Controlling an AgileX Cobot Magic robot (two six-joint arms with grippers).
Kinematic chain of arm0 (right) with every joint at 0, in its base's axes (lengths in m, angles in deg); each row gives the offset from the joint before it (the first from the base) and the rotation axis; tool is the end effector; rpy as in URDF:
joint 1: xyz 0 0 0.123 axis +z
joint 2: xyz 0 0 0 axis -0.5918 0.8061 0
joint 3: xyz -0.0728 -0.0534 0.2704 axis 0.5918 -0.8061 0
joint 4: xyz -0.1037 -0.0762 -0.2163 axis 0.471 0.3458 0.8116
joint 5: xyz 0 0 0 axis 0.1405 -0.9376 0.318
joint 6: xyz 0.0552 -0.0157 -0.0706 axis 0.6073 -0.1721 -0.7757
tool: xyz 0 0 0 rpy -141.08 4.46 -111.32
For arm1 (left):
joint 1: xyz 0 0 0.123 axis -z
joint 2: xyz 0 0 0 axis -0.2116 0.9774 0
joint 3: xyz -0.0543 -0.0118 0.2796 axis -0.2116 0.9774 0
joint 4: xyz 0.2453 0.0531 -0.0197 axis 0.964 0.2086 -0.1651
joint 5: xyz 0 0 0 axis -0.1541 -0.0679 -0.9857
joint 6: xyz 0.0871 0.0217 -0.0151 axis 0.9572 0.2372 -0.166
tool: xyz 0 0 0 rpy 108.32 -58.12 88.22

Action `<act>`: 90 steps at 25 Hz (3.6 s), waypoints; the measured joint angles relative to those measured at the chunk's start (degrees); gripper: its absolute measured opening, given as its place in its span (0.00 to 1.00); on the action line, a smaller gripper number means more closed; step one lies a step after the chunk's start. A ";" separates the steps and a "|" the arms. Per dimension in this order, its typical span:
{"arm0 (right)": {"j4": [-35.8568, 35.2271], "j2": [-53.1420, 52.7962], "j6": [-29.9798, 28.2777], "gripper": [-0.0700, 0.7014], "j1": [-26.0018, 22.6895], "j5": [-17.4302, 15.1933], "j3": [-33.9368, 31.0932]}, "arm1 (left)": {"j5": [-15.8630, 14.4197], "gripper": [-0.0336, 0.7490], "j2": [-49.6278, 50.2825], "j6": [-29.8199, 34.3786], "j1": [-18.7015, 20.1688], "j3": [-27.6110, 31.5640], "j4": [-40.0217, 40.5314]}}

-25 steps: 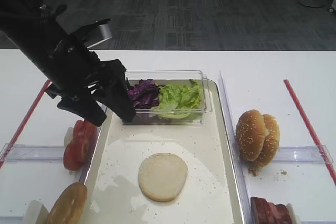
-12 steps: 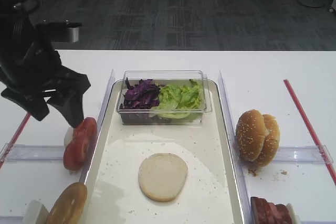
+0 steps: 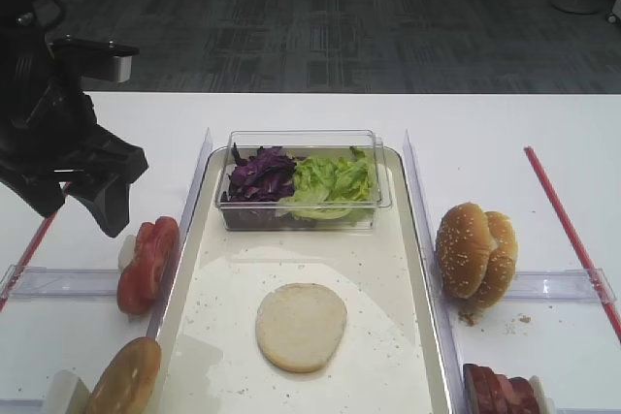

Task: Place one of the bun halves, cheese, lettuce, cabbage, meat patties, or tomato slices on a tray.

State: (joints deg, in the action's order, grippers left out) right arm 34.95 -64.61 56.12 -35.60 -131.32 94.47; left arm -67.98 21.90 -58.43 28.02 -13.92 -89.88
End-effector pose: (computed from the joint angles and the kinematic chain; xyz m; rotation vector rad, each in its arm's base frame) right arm -0.0082 -0.0030 0.2656 0.0544 2.1238 0.0008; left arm 0.2908 -0.0852 0.2579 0.4811 3.0575 -0.0551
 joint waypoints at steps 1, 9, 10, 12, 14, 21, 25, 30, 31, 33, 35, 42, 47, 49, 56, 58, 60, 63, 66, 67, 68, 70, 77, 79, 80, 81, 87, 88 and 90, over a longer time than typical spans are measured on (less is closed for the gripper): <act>0.00 0.00 0.00 0.83 0.00 0.00 0.00 | 0.00 0.67 0.00 0.00 0.00 0.00 0.00; 0.00 0.00 0.00 0.83 0.00 0.00 0.00 | -0.10 0.67 0.00 -0.14 0.00 0.00 0.57; 0.00 0.00 0.00 0.83 0.00 0.00 0.00 | -0.10 0.67 0.00 -0.14 0.00 0.00 1.33; 0.00 0.00 0.00 0.83 0.00 0.00 0.00 | -0.10 0.67 0.00 -0.14 0.00 0.00 3.29; 0.00 0.00 0.00 0.83 0.00 0.00 0.00 | -0.10 0.67 0.00 -0.27 -0.27 0.00 4.85; 0.00 0.00 0.00 0.83 0.00 0.00 0.00 | -0.10 0.67 0.00 -0.61 -6.32 0.00 6.13; 0.00 0.00 0.00 0.83 0.00 0.00 0.00 | -0.10 0.67 0.00 -0.61 -9.76 0.00 6.13; 0.00 0.00 0.00 0.83 0.00 0.00 0.00 | -0.10 0.67 0.00 -0.61 -12.90 0.00 6.13; 0.00 0.00 0.00 0.83 0.00 0.00 0.00 | -0.10 0.67 0.00 -0.61 -13.53 0.00 6.03; 0.00 0.00 0.00 0.83 0.00 0.00 0.00 | -0.10 0.67 0.00 -0.61 -14.69 0.00 6.03; 0.00 0.00 0.00 0.83 0.00 0.00 0.00 | -0.10 0.67 0.00 -0.88 -15.78 0.00 6.03; 0.00 0.00 0.00 0.83 0.00 0.00 0.00 | -0.10 0.67 0.00 -1.01 -16.58 0.00 5.92; 0.00 0.00 0.00 0.83 0.00 0.00 0.00 | -0.10 0.67 0.00 0.05 -16.58 0.00 4.49; 0.00 0.00 0.00 0.83 0.00 0.00 0.00 | -0.10 0.67 0.00 0.38 -16.58 0.00 4.49; 0.00 0.00 0.00 0.83 0.00 0.00 0.00 | -0.10 0.67 -4.06 1.23 -16.58 0.00 4.25; 0.00 0.00 0.00 0.83 0.00 0.00 0.00 | -0.22 0.67 -5.82 1.33 -16.58 0.00 4.25; 0.00 0.00 0.00 0.83 0.00 0.00 0.00 | -0.34 0.67 -7.47 1.33 -16.58 0.00 4.25; 0.00 0.00 0.00 0.83 0.00 0.00 0.00 | -0.60 0.67 -10.70 1.35 -16.58 0.00 4.25; 0.00 0.00 0.00 0.83 0.00 0.00 0.00 | -0.71 0.67 -14.45 1.56 -16.58 0.00 4.19; 0.00 0.00 0.00 0.83 0.00 0.00 0.00 | -0.96 0.67 -15.65 1.64 -16.58 0.00 4.08; 0.00 0.00 0.00 0.83 0.00 0.00 0.00 | -0.97 0.67 -17.15 1.79 -16.58 0.00 4.12; 0.00 0.00 0.00 0.83 0.00 0.00 0.00 | -1.12 0.67 -20.31 2.14 -16.58 0.00 3.43; 0.00 0.00 0.00 0.83 0.00 0.00 0.00 | -1.85 0.67 -30.87 4.05 -16.58 0.00 -0.63; 0.00 0.00 0.00 0.83 0.00 0.00 0.00 | -1.97 0.67 -34.00 4.41 -16.58 0.59 -1.01; 0.00 0.00 0.00 0.83 0.00 0.00 0.00 | -2.08 0.67 -35.73 4.79 -16.58 1.29 -1.14; 0.00 0.00 0.00 0.83 0.00 0.00 0.00 | -2.22 0.67 -37.14 5.05 -16.58 2.16 -1.27; 0.00 0.00 0.00 0.83 0.00 0.00 0.00 | -2.59 0.67 -46.65 5.82 -16.58 10.20 -1.36; 0.00 0.00 0.00 0.83 0.00 0.00 0.00 | -2.63 0.67 -48.00 5.90 -16.58 11.90 -1.36; 0.00 0.00 0.00 0.83 0.00 0.00 0.00 | -2.63 0.67 -51.30 5.90 -16.58 15.09 -1.36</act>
State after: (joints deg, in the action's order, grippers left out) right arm 34.95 -64.61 56.12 -35.60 -131.32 94.47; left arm -70.61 -29.40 -52.53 11.44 1.16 -91.25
